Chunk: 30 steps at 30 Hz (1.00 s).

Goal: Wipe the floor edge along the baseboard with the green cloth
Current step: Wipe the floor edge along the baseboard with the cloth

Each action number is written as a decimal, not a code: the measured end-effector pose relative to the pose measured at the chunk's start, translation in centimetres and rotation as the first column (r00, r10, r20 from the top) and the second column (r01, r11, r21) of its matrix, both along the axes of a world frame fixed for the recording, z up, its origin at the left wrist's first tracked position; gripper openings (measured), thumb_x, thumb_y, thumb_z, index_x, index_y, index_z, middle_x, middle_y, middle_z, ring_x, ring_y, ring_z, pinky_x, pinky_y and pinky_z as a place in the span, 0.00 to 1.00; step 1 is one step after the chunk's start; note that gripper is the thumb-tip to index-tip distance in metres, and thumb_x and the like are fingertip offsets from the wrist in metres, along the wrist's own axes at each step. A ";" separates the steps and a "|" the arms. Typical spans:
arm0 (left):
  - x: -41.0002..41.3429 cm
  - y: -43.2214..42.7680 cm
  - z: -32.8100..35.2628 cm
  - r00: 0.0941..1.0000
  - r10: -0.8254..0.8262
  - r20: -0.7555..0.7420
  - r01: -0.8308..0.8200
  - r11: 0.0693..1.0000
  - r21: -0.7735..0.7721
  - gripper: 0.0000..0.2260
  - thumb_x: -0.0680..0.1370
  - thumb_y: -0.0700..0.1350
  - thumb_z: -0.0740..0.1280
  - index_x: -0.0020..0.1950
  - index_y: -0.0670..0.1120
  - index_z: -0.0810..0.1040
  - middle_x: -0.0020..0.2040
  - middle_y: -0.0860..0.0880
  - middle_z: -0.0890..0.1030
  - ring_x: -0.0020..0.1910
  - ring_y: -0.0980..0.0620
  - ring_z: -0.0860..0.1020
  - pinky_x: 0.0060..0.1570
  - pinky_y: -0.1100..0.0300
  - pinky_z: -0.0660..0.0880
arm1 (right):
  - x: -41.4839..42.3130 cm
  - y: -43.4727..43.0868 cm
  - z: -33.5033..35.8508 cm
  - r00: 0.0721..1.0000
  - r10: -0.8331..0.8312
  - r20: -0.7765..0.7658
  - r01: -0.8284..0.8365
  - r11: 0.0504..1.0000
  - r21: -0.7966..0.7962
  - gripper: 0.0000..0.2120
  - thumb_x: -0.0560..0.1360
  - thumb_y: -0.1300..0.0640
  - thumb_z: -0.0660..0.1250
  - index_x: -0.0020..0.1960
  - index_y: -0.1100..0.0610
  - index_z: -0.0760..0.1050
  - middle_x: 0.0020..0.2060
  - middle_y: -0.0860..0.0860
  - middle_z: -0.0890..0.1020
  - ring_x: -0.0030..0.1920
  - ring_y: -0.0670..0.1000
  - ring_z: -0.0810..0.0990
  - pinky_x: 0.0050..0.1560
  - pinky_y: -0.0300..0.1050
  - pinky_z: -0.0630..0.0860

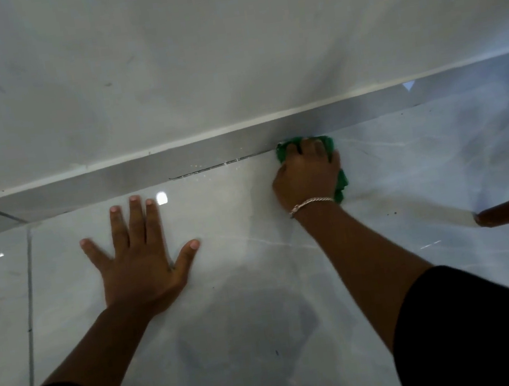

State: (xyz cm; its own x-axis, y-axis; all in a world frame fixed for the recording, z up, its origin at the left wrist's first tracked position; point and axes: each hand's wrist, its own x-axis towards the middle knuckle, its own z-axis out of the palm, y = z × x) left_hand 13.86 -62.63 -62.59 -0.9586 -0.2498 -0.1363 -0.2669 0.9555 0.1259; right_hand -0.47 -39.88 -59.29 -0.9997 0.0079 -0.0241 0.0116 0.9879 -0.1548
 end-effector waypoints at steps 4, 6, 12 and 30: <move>0.0 0.0 -0.1 1.000 -0.003 0.013 0.003 1.000 -0.003 0.44 0.72 0.75 0.40 0.81 0.50 0.41 0.83 0.48 0.42 0.81 0.42 0.41 0.71 0.24 0.44 | 2.3 -3.6 -0.4 0.980 0.193 -0.044 -0.195 0.980 -0.034 0.22 0.72 0.56 0.60 0.65 0.59 0.73 0.64 0.59 0.74 0.69 0.61 0.68 0.71 0.65 0.59; 0.1 -0.3 -0.1 1.000 -0.021 0.006 0.021 1.000 0.000 0.44 0.72 0.75 0.40 0.81 0.50 0.42 0.83 0.48 0.42 0.81 0.43 0.42 0.71 0.24 0.44 | 1.6 -2.1 -0.1 0.963 0.265 -0.052 -0.265 0.964 -0.005 0.20 0.74 0.55 0.60 0.65 0.56 0.73 0.64 0.58 0.75 0.68 0.59 0.69 0.72 0.66 0.58; 1.2 -2.0 -0.4 0.998 -0.063 -0.007 0.063 0.998 -0.016 0.43 0.74 0.74 0.43 0.81 0.49 0.44 0.83 0.48 0.45 0.81 0.43 0.44 0.72 0.26 0.45 | -0.6 1.8 -0.4 0.997 0.069 -0.034 -0.069 0.998 0.007 0.20 0.75 0.56 0.61 0.66 0.56 0.72 0.66 0.59 0.73 0.69 0.59 0.68 0.71 0.69 0.59; 0.9 -2.0 -0.5 0.998 -0.059 -0.019 0.059 0.998 0.010 0.43 0.73 0.75 0.41 0.81 0.51 0.40 0.83 0.48 0.44 0.81 0.42 0.43 0.72 0.26 0.43 | 0.9 -2.1 -0.8 0.997 -0.058 -0.054 0.054 0.995 -0.082 0.21 0.70 0.57 0.62 0.63 0.57 0.74 0.63 0.60 0.73 0.67 0.61 0.68 0.64 0.65 0.64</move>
